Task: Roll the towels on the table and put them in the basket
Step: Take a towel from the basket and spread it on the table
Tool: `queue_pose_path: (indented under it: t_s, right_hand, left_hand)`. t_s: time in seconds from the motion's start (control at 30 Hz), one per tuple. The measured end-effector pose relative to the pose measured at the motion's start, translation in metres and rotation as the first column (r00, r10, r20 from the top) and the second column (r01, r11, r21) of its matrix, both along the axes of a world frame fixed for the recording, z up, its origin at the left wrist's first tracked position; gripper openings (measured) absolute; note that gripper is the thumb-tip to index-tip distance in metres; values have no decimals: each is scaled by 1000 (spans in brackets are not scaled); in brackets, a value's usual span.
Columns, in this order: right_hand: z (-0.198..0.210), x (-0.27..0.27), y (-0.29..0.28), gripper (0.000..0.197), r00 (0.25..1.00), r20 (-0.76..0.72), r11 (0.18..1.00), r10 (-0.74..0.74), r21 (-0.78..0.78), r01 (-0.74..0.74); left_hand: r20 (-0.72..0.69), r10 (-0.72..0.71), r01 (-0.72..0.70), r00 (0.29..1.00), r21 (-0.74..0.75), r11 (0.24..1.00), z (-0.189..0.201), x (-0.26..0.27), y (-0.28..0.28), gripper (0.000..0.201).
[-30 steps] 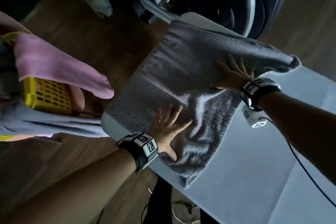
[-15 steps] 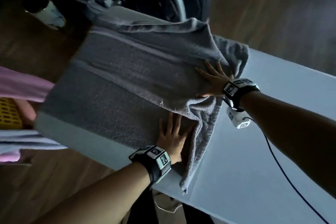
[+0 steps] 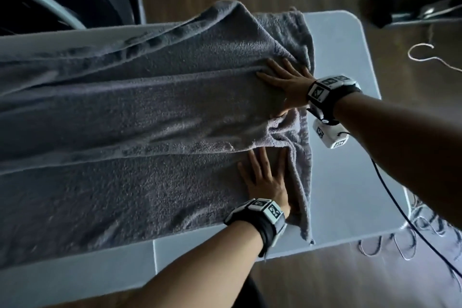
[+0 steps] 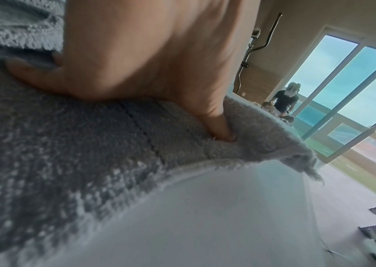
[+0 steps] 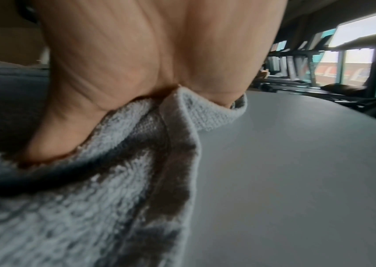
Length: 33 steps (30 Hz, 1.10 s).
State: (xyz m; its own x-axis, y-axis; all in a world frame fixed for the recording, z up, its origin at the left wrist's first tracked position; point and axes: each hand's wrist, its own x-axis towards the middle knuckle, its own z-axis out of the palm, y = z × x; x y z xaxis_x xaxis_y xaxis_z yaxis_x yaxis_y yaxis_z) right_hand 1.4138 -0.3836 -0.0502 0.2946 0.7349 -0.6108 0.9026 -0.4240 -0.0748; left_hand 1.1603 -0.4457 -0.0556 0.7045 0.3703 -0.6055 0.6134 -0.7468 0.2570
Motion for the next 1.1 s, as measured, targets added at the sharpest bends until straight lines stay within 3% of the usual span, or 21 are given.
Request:
queue_pose_path:
  t_s: [0.13,0.27,0.37,0.43,0.5,0.57,0.7,0.83,0.93,1.1]
  right_hand:
    - [6,43,-68,120,988,22,986,-155,-54,156]
    - [23,54,-108,116,946,39,942,-322,-81,325]
    - [27,34,-118,101,887,30,887,-460,49,458]
    - [26,2,-127,83,819,-46,768,-572,322,554]
    - [28,-41,-144,57,763,-143,561,-630,595,576]
    - [34,-91,-164,34,756,-219,455,-617,684,570]
    - [33,-194,-218,15,790,-260,571,-556,571,590]
    - [8,-241,-261,38,736,-138,653,-663,374,659]
    - [7,-250,-270,42,750,-33,675,-660,412,612]
    - [6,-244,-264,26,759,27,670,-650,491,557]
  left_hand:
    - [28,72,-69,997,-93,993,1,45,-54,124]
    - [-69,-30,9,997,-293,956,23,81,-68,128]
    - [12,41,-31,999,-428,903,40,78,-46,105]
    - [193,146,-41,970,-462,886,48,51,-16,70]
    - [315,137,4,939,-408,913,51,5,23,37]
    - [321,62,60,945,-356,933,46,-52,61,18]
    - [279,-54,110,959,-187,976,37,-165,134,7]
    - [204,-105,113,973,-27,993,32,-246,176,23]
    - [216,-124,124,968,11,992,29,-274,183,42]
    - [352,-152,103,924,153,983,21,-278,170,36]
